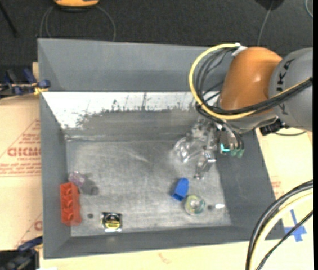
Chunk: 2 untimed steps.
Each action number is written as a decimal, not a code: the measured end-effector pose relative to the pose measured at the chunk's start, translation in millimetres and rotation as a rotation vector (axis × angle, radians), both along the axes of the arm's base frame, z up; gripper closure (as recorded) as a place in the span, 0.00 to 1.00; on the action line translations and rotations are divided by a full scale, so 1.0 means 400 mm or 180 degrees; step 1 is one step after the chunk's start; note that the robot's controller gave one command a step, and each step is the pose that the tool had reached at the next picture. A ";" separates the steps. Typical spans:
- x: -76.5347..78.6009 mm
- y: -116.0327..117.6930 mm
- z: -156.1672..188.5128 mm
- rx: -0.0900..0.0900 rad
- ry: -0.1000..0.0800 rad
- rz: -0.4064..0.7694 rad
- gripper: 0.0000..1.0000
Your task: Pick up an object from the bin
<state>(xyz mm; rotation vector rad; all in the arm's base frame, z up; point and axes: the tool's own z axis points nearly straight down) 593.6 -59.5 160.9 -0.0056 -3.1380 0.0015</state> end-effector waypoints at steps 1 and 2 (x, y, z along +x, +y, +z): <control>-0.064 0.042 -0.216 -0.0006 -0.0045 0.0929 0.00; -0.156 0.079 -0.213 -0.0009 -0.0062 0.1230 0.00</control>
Offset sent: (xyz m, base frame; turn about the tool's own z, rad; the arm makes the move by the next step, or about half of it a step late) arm -0.0294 0.0179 -0.0909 -0.2929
